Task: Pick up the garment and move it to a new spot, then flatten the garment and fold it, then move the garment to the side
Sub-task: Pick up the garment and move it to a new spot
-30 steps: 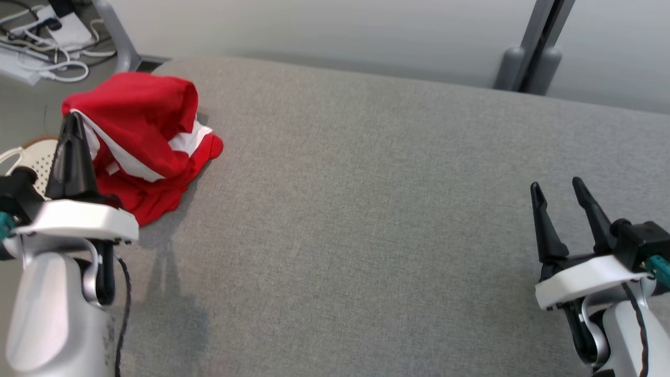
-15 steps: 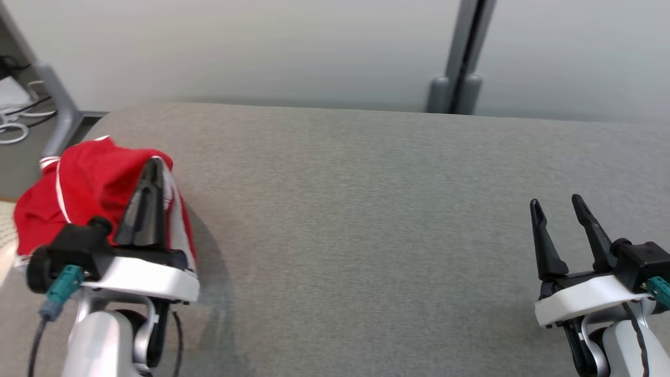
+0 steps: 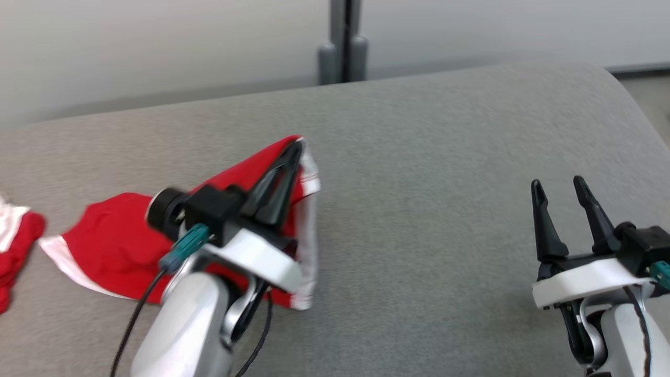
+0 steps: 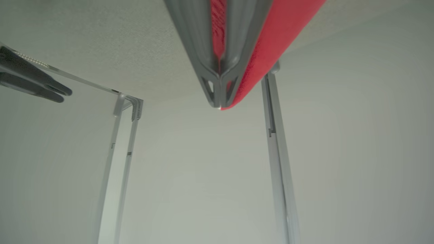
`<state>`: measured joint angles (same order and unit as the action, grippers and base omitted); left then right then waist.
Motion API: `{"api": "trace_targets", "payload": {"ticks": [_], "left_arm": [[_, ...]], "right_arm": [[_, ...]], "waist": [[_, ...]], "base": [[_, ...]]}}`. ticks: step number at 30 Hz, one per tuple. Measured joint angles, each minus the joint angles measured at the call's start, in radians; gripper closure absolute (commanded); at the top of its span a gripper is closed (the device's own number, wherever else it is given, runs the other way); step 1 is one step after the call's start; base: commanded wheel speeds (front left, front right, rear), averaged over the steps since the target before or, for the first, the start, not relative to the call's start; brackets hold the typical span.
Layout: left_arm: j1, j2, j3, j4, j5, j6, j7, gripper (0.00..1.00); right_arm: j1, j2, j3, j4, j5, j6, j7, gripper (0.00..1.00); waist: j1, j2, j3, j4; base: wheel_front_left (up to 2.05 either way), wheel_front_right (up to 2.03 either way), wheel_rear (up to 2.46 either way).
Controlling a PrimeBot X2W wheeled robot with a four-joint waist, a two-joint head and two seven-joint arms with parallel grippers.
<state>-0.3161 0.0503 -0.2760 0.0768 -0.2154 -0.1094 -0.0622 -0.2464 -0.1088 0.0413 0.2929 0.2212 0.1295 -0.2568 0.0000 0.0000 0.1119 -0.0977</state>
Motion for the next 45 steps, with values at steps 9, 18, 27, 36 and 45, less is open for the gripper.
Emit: {"api": "trace_targets", "payload": {"ticks": [9,18,27,36,45], "left_arm": [[-0.246,-0.002,-0.188,0.102,-0.05,0.012,-0.001,1.0],[-0.335,0.0,-0.215,0.374,-0.069,0.009,0.015,1.0],[-0.352,0.003,-0.229,0.488,-0.082,0.005,-0.076,0.0],[-0.284,0.015,-0.156,0.484,-0.137,0.063,-0.169,0.0],[-0.19,0.082,-0.024,0.441,-0.191,0.125,-0.195,0.0]], "right_arm": [[-0.053,0.029,-0.008,-0.005,0.03,0.0,-0.003,0.0],[-0.077,0.054,-0.008,-0.024,0.061,0.0,-0.005,0.0],[-0.083,0.059,-0.008,-0.02,0.059,0.0,-0.005,0.0],[-0.071,0.054,-0.029,-0.013,0.022,0.0,-0.005,0.0],[-0.053,0.027,-0.031,-0.002,0.008,0.0,-0.005,0.0]], "waist": [[0.0,0.0,0.137,-0.163],[0.0,0.0,0.28,-0.25],[0.0,0.0,0.289,-0.231],[0.0,0.0,0.221,-0.126],[0.0,0.0,0.159,-0.005]], "base": [[0.0,0.0,0.0],[0.0,0.0,0.0],[0.0,0.0,0.0],[0.0,0.0,0.0],[0.0,0.0,0.0]]}}
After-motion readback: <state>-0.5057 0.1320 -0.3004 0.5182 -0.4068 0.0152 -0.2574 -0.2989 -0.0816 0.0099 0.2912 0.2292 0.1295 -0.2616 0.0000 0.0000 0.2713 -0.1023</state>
